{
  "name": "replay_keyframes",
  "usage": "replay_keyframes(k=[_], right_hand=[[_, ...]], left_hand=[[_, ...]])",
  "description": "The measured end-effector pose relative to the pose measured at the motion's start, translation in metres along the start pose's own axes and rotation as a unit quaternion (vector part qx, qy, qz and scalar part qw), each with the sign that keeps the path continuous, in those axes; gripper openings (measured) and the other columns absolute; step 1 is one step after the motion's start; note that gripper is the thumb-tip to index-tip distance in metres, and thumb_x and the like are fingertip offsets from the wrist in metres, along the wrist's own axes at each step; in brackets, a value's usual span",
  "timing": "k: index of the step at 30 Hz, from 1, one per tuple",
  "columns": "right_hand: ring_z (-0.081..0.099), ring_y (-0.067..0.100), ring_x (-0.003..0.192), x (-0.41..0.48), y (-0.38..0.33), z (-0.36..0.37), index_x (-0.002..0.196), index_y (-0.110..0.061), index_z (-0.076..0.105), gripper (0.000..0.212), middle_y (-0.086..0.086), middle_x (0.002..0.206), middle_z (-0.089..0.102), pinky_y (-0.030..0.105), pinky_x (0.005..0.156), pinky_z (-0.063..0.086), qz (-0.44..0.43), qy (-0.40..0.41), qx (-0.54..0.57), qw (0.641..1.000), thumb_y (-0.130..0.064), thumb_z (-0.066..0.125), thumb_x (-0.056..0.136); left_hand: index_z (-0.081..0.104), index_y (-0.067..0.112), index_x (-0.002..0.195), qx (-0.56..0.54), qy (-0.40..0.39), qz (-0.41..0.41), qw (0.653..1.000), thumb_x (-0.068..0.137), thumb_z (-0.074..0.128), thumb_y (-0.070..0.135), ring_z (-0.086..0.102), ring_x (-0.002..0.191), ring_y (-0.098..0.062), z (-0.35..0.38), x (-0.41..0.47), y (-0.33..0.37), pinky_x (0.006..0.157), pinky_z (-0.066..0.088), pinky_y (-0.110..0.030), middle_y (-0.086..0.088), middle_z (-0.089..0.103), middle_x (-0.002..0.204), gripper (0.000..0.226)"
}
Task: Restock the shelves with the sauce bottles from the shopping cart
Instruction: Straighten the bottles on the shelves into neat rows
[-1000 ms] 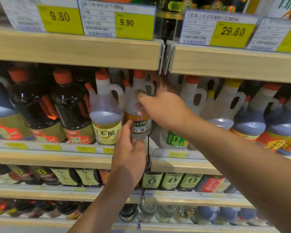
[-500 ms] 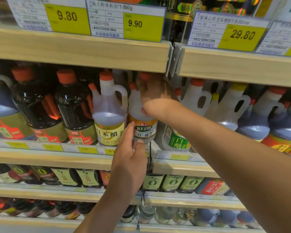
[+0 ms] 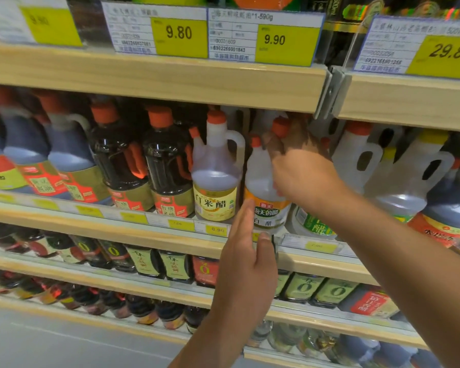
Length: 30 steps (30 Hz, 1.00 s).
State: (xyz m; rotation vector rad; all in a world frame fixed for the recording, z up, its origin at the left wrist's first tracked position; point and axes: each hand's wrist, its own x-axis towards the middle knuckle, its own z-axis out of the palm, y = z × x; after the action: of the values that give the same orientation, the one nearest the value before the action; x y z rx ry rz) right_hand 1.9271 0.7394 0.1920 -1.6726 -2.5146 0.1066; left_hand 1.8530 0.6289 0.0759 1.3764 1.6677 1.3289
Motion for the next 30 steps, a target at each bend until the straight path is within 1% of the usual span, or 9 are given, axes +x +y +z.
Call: replay_keyframes(k=[8,10,13,14,16,19,21,23,30], right_hand=[[0.061,0.030,0.112,0.002,-0.008,-0.011,0.132,-0.013,0.056,0.034,0.010,0.120,0.068,0.033,0.088,0.046,0.069,-0.063,0.133,0.987,-0.028,0.040,0.106],[0.066,0.030,0.105,0.001,-0.002,-0.011,0.107,-0.008,0.065,0.028,0.013,0.111,0.072,0.033,0.087,0.049,0.073,-0.086,0.145,0.983,-0.026,0.043,0.104],[0.064,0.030,0.067,-0.020,0.008,-0.008,0.078,-0.004,0.062,0.049,0.016,0.075,0.069,0.037,0.064,0.053,0.067,-0.004,0.207,0.976,-0.045,0.046,0.101],[0.059,0.028,0.064,-0.031,0.010,-0.008,0.080,-0.007,0.058,0.045,0.016,0.077,0.064,0.036,0.060,0.051,0.048,0.019,0.191,0.980,-0.047,0.048,0.100],[0.059,0.026,0.079,-0.061,0.015,-0.013,0.114,-0.015,0.052,0.032,0.013,0.109,0.053,0.038,0.067,0.050,0.008,0.016,0.165,0.986,-0.043,0.053,0.098],[0.065,0.026,0.095,-0.098,0.023,-0.022,0.155,-0.020,0.020,0.069,0.005,0.153,0.023,0.041,0.080,0.052,-0.044,-0.005,0.162,0.986,-0.034,0.057,0.099],[0.060,0.035,0.116,-0.118,0.026,-0.028,0.159,-0.017,0.015,0.077,0.006,0.164,0.008,0.045,0.089,0.051,-0.053,-0.014,0.144,0.988,-0.033,0.059,0.097],[0.055,0.037,0.124,-0.136,0.027,-0.035,0.159,-0.017,0.017,0.080,0.008,0.166,0.006,0.048,0.090,0.053,-0.070,-0.007,0.095,0.993,-0.035,0.062,0.095],[0.047,0.043,0.131,-0.180,0.012,-0.069,0.149,-0.014,0.045,0.097,0.018,0.154,0.041,0.056,0.097,0.051,-0.155,0.046,-0.074,0.984,-0.036,0.091,0.066]], left_hand=[[0.011,0.042,0.159,0.044,-0.044,-0.027,0.998,0.108,0.034,0.033,0.010,0.149,0.008,-0.011,-0.003,0.014,0.122,0.015,-0.020,0.031,0.008,0.163,0.057],[0.010,0.040,0.160,0.057,-0.052,-0.032,0.996,0.108,0.034,0.035,0.008,0.149,0.008,-0.019,-0.006,0.025,0.121,0.013,-0.018,0.030,0.007,0.163,0.057],[0.010,0.039,0.160,0.078,-0.064,-0.027,0.995,0.108,0.033,0.036,0.003,0.148,0.011,-0.034,-0.015,0.041,0.121,0.010,-0.017,0.032,0.005,0.161,0.057],[0.009,0.039,0.160,0.086,-0.068,-0.022,0.994,0.108,0.033,0.036,0.001,0.148,0.011,-0.041,-0.017,0.047,0.119,0.009,-0.016,0.031,0.004,0.163,0.058],[0.010,0.037,0.160,0.120,-0.074,-0.016,0.990,0.106,0.034,0.036,-0.001,0.150,0.010,-0.053,-0.027,0.059,0.120,0.010,-0.019,0.026,0.002,0.166,0.059],[0.016,0.030,0.161,0.203,-0.067,-0.008,0.977,0.105,0.039,0.033,0.002,0.154,-0.001,-0.079,-0.049,0.073,0.123,0.024,-0.031,0.017,0.003,0.168,0.061],[0.017,0.025,0.161,0.251,-0.058,0.003,0.966,0.103,0.042,0.030,0.009,0.155,-0.011,-0.099,-0.061,0.083,0.120,0.033,-0.036,0.010,0.004,0.169,0.063],[0.016,0.022,0.161,0.304,-0.050,0.017,0.951,0.103,0.043,0.030,0.008,0.156,-0.018,-0.117,-0.074,0.093,0.122,0.029,-0.039,0.003,0.005,0.170,0.064],[0.009,0.024,0.161,0.485,-0.034,0.073,0.871,0.101,0.041,0.038,-0.002,0.157,-0.025,-0.190,-0.114,0.109,0.127,0.015,-0.045,-0.002,0.004,0.170,0.070]])
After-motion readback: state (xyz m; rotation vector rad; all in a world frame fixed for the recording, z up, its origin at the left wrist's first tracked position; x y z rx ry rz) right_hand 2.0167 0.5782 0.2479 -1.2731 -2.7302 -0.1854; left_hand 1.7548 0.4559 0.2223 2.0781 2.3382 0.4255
